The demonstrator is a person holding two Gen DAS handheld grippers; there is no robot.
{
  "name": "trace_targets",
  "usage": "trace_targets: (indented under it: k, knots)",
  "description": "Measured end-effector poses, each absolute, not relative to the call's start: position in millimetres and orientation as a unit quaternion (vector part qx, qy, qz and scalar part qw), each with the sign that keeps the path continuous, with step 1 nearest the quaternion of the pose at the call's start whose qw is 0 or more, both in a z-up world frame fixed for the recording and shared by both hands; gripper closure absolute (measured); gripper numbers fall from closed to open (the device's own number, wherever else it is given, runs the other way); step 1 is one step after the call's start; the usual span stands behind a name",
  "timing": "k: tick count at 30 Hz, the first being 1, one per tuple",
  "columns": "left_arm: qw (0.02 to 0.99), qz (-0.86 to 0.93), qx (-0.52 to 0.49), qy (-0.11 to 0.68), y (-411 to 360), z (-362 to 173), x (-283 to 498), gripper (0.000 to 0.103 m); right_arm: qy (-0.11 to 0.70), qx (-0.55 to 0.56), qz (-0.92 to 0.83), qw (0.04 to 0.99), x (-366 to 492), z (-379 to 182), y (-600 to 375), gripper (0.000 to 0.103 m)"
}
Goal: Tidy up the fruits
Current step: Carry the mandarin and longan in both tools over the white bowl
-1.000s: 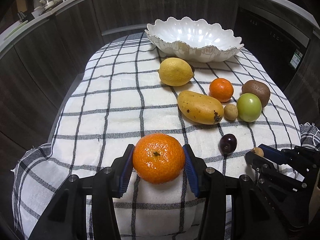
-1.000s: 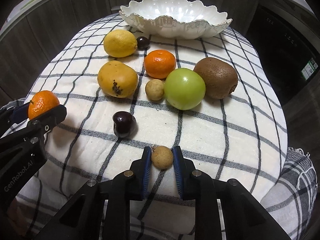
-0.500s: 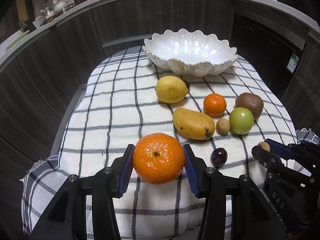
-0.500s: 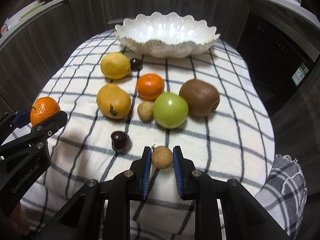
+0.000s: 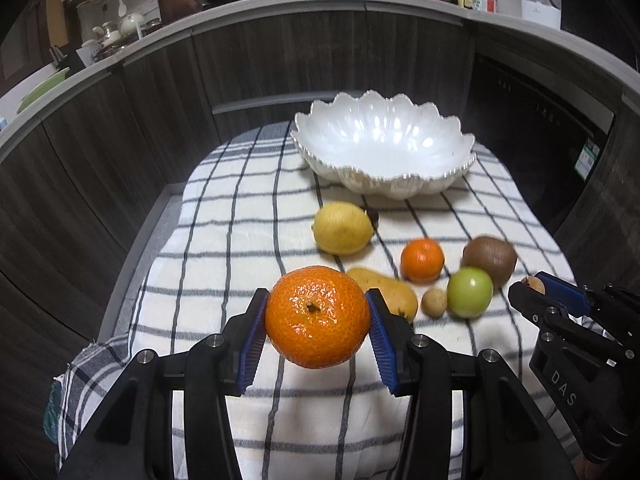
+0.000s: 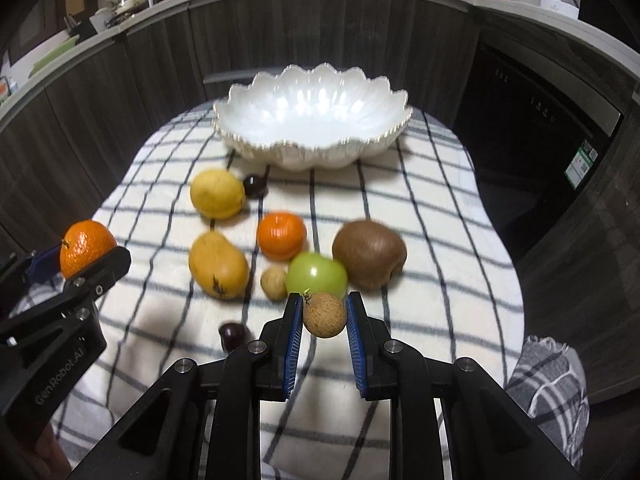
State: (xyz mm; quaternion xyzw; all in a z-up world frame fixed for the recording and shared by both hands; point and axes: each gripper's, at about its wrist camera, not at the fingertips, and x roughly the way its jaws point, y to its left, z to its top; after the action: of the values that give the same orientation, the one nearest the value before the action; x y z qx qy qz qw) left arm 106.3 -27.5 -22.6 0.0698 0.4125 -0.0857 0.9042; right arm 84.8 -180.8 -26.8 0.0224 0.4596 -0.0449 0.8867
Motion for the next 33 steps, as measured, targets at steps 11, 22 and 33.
trace_targets:
  k: [11, 22, 33]
  knots:
    - [0.920, -0.076, 0.048, 0.382, -34, 4, 134, 0.056, 0.423, 0.021, -0.056, 0.904, 110, 3, -186, 0.080]
    - [0.929, -0.087, 0.041, 0.357, -54, 27, 181, 0.056, 0.392, 0.027, -0.073, 0.917, 149, 28, -206, 0.080]
    - [0.926, -0.099, 0.034, 0.363, -69, 30, 246, 0.056, 0.379, 0.024, -0.080, 0.921, 209, 36, -226, 0.080]
